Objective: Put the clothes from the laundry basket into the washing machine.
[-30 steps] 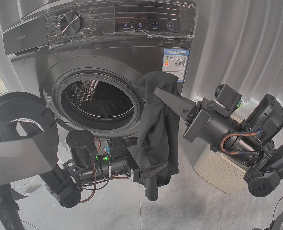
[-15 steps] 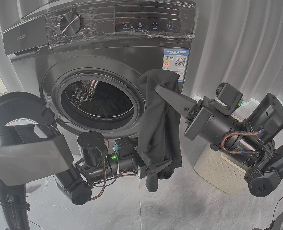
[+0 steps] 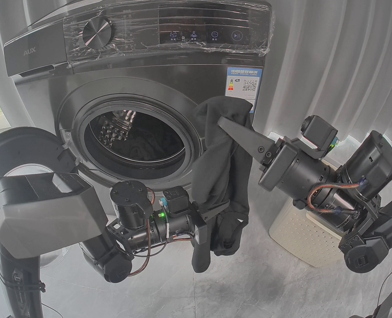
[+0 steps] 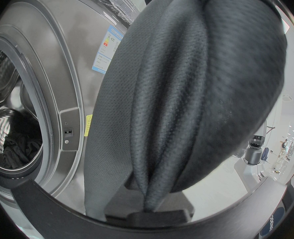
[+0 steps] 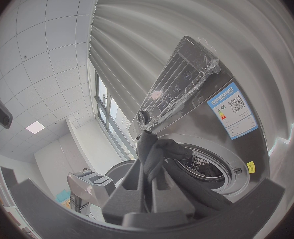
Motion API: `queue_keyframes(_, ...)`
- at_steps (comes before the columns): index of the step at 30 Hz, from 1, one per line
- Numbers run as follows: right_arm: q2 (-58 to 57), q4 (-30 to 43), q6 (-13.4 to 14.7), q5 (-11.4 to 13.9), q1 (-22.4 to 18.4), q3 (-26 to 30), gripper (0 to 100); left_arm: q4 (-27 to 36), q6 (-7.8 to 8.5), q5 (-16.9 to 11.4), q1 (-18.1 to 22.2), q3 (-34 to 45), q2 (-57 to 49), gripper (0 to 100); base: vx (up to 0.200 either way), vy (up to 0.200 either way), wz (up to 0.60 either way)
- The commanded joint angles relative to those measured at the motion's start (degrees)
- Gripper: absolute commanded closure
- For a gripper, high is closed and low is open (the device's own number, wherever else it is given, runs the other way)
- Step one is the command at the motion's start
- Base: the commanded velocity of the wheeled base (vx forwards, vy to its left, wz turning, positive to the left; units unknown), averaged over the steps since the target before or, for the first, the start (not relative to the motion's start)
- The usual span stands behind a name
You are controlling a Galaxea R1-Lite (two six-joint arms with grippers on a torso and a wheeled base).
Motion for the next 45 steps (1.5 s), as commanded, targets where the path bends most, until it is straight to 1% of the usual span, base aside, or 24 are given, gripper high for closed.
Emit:
queue_keyframes(1,0.18,-0.01,0.01,0.01,-0.81,0.35,100,-0.30,-0.08,-0.10,-0.16,1.87,-0.94,100,0.000,0.000,0.00)
queue_keyframes(8,0.71,0.08,-0.25,0.45,-6.26,-0.70,100,-0.39,0.28,-0.19,-1.04,8.90,-6.66,100,0.000,0.000,0.00)
queue_keyframes(10,0.80,0.08,-0.25,0.45,-6.44,-0.70,100,-0.39,0.28,-0.27,-1.04,9.25,-7.01,100,0.000,0.000,0.00)
queue_keyframes(11,1.77,-0.01,-0.43,0.54,-7.31,-0.44,100,-0.39,0.28,-0.27,-2.01,12.06,-9.73,100,0.000,0.000,0.00)
queue_keyframes(12,2.12,-0.01,-0.43,0.54,-7.67,-0.44,100,-0.39,0.28,-0.27,-2.36,13.12,-11.05,100,0.000,0.000,0.00)
queue_keyframes(18,5.63,-0.01,-0.52,0.71,-8.72,-0.44,100,-0.39,-0.08,-0.10,-5.61,16.54,-18.00,100,0.000,0.000,0.00)
queue_keyframes(19,5.63,-0.01,-0.52,0.71,-8.72,-0.44,100,-0.39,-0.08,-0.10,-5.61,16.54,-18.00,100,0.000,0.000,0.00)
queue_keyframes(22,7.48,-0.10,-0.52,0.62,-8.72,-0.62,100,-0.30,-0.16,0.16,-7.46,17.86,-21.42,100,0.000,0.000,0.00)
queue_keyframes(29,7.74,-0.01,-0.69,0.80,-8.81,-0.26,100,-0.30,-0.16,0.25,-7.55,17.95,-22.48,100,0.000,0.000,0.00)
queue_keyframes(34,8.45,-0.01,-1.66,1.06,-9.86,-0.09,100,-0.30,-0.16,0.25,-7.55,17.95,-22.48,100,0.000,0.000,0.00)
queue_keyframes(38,8.89,-0.01,-1.84,1.06,-9.86,0.53,100,-0.39,-0.16,0.25,-7.46,17.78,-22.65,100,0.000,0.000,0.00)
queue_keyframes(39,8.80,-0.01,-1.84,1.06,-9.86,0.61,0,-0.39,-0.16,0.25,-7.46,17.78,-22.74,100,0.000,0.000,0.00)
queue_keyframes(40,8.80,0.08,-2.01,1.24,-9.60,1.84,0,-0.39,-0.16,0.25,-7.37,17.78,-22.92,100,0.000,0.000,0.00)
queue_keyframes(43,8.80,-0.01,-2.72,1.41,-9.42,3.08,0,-0.39,-0.16,0.25,-7.20,17.69,-23.18,100,0.000,0.000,0.00)
queue_keyframes(45,8.62,-0.01,-3.33,1.24,-10.04,3.87,0,-0.39,-0.25,0.25,-7.11,17.60,-23.18,100,0.000,0.000,0.00)
